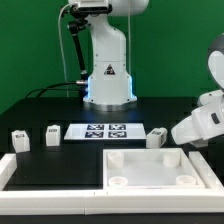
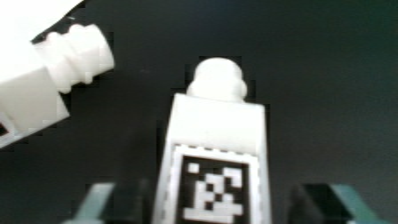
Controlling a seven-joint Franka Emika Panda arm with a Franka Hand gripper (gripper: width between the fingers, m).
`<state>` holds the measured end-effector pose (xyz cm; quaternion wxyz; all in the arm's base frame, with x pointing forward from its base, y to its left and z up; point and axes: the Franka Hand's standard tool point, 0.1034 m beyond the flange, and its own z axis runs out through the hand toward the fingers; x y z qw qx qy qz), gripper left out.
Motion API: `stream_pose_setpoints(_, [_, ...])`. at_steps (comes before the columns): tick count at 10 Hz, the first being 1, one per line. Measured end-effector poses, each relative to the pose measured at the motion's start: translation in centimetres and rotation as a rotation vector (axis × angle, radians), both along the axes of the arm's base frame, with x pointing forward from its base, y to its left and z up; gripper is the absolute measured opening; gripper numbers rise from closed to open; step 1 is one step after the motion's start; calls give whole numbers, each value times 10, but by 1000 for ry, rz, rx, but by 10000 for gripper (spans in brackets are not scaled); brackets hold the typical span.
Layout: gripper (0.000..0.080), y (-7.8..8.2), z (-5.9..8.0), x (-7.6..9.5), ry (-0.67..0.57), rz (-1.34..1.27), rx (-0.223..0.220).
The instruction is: Assemble square table
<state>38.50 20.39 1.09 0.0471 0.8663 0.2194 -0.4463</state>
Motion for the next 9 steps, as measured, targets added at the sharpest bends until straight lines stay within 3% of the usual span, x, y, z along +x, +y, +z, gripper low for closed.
stream_pose_setpoints(1, [289,0,0,0,0,0,0])
stream_pose_setpoints(6, [289,0,0,0,0,0,0])
stream_pose_setpoints(7, [289,-3,6,1,17,8,4])
stream_pose_setpoints(8, [291,-14,32,12,26,11,7])
stream_pose_setpoints(9, [291,-26,54,22,27,16,36])
